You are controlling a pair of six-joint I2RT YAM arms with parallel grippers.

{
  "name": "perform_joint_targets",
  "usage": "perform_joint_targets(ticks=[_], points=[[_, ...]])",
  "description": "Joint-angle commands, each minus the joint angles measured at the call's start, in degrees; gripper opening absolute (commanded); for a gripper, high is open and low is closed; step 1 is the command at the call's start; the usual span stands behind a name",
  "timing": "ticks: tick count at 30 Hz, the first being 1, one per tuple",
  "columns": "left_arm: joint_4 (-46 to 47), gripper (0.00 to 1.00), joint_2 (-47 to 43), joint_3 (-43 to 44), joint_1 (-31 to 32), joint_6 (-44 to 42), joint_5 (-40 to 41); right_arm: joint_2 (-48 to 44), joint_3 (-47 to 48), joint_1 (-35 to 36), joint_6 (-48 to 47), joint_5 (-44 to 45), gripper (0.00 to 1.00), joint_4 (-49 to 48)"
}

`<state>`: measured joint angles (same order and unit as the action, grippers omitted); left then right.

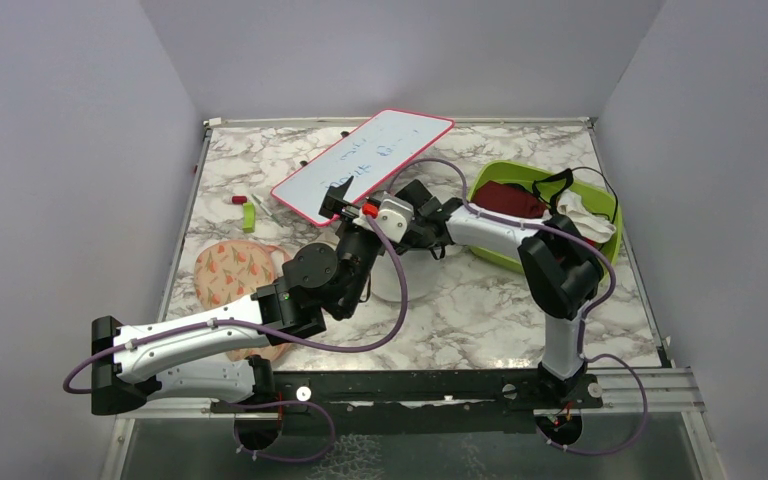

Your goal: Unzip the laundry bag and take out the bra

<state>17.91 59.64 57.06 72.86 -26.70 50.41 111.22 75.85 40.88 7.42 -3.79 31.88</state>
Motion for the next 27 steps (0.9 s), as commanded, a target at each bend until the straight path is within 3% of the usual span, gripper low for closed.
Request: perform_joint_targets(ticks=[1,3,7,19,21,27], points=[[0.09,0.92,-1.28,0.63,-0.1,0.16,-0.54,2.94,-0.89,1.89,1.72,4.38,0.37,-0.41],[0.11,0.92,-1.34,0.6,-0.16,0.16,-0.58,1.56,-1.05,1.92,2.18,5.12,0.18,-0.06],[0.11,0.92,-1.31,0.63,-0.17,0.16,-0.58,-3.5,-0.39,1.91,2.62,6.08,0.07,2.48],[0.02,0.92,-1.26,0.67,-0.15,0.33,-0.74,-13.54,0.36,1.91,3.26,5.88,0.06,8.35],[0.03,0.92,-1.13,0.67,-0.17,0.33,-0.75,-14.05,0.19,1.89,3.39,4.6,0.14,8.0],[-0.07,0.92,-1.16,0.69,-0.11,0.42,-0.71,-12.37,-2.83,1.9,3.72,1.77,0.25,3.61]])
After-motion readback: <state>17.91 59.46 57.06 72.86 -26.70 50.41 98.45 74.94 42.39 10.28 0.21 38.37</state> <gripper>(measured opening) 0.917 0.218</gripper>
